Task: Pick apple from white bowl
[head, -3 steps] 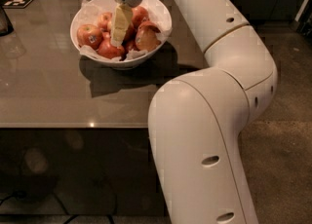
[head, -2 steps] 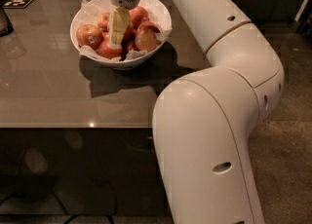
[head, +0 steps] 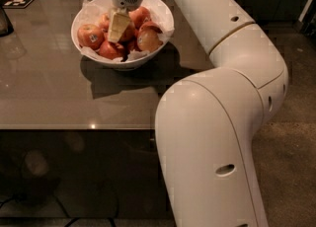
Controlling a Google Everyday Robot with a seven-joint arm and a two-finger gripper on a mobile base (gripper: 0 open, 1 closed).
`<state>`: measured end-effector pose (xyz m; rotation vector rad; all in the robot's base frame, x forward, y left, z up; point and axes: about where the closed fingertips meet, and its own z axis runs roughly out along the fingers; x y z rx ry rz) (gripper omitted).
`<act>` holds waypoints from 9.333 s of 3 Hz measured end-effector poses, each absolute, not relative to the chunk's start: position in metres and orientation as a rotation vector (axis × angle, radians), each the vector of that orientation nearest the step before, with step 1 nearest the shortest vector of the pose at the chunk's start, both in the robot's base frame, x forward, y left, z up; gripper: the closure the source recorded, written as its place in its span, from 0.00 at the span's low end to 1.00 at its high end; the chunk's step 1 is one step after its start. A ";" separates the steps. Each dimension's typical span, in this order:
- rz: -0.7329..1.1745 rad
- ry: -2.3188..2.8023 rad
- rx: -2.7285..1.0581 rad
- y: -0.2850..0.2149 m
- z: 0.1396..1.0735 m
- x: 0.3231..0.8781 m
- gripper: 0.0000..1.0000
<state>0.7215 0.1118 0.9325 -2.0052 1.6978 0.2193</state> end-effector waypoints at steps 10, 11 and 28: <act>0.239 1.746 -1.954 0.110 0.930 0.728 0.00; 0.239 1.747 -1.954 0.110 0.930 0.728 0.00; 0.214 1.740 -1.777 0.093 1.060 0.699 1.00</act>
Offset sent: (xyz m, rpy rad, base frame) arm 0.0000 0.0000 0.0000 0.0000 0.0000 0.0000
